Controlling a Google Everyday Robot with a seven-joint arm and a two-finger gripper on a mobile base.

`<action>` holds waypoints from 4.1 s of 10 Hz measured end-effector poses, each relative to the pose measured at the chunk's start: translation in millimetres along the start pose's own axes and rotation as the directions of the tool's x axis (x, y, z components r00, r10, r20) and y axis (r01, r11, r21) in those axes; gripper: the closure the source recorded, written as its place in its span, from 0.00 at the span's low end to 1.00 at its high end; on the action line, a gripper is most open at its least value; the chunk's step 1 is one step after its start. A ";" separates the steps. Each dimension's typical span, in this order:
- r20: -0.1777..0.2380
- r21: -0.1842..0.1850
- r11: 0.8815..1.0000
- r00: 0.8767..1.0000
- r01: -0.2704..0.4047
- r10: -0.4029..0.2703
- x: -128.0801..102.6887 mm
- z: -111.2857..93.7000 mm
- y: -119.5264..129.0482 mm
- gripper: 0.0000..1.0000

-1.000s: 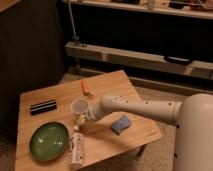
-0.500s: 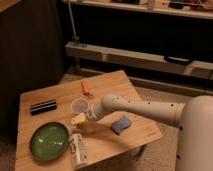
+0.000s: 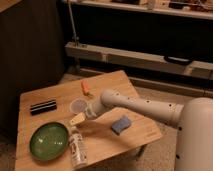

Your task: Stand the bottle upright

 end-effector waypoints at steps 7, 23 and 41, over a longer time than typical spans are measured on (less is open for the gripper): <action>0.131 0.041 0.997 0.989 0.059 -0.064 -15.5 17.2 -17.7 0.20; 0.194 0.170 0.984 0.977 0.057 -0.090 -25.1 41.8 -34.5 0.46; 0.181 0.161 0.987 0.982 0.014 -0.043 -24.4 31.5 -12.2 0.47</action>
